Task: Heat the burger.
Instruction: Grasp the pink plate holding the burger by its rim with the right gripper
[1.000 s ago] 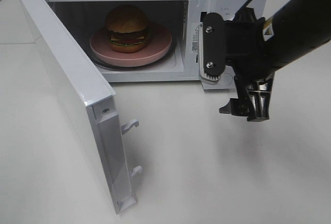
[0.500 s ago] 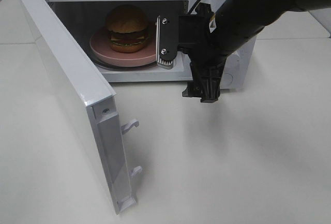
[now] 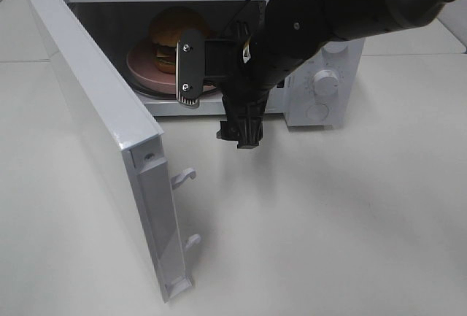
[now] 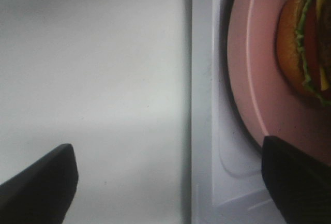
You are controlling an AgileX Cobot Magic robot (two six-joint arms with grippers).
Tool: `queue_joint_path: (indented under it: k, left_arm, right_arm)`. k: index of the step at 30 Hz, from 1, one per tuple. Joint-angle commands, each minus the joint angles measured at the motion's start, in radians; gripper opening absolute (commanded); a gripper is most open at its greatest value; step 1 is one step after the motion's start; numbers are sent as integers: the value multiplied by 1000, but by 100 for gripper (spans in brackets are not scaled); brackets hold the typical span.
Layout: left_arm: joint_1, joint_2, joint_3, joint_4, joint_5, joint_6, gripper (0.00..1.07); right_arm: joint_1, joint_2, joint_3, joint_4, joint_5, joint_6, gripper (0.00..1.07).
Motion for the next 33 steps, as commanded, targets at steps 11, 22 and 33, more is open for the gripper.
queue_joint_path:
  k: [11,22,33]
  left_arm:
    - [3,-4,1,1,-15,0,101]
    - [3,-4,1,1,-15,0,101]
    - [3,-4,1,1,-15,0,101]
  right_arm:
    - [3,179,-241,-61,-10,117,83]
    - [3,290,-397,-66,17,140,81]
    - [0,372,-488,-43,24,143,77]
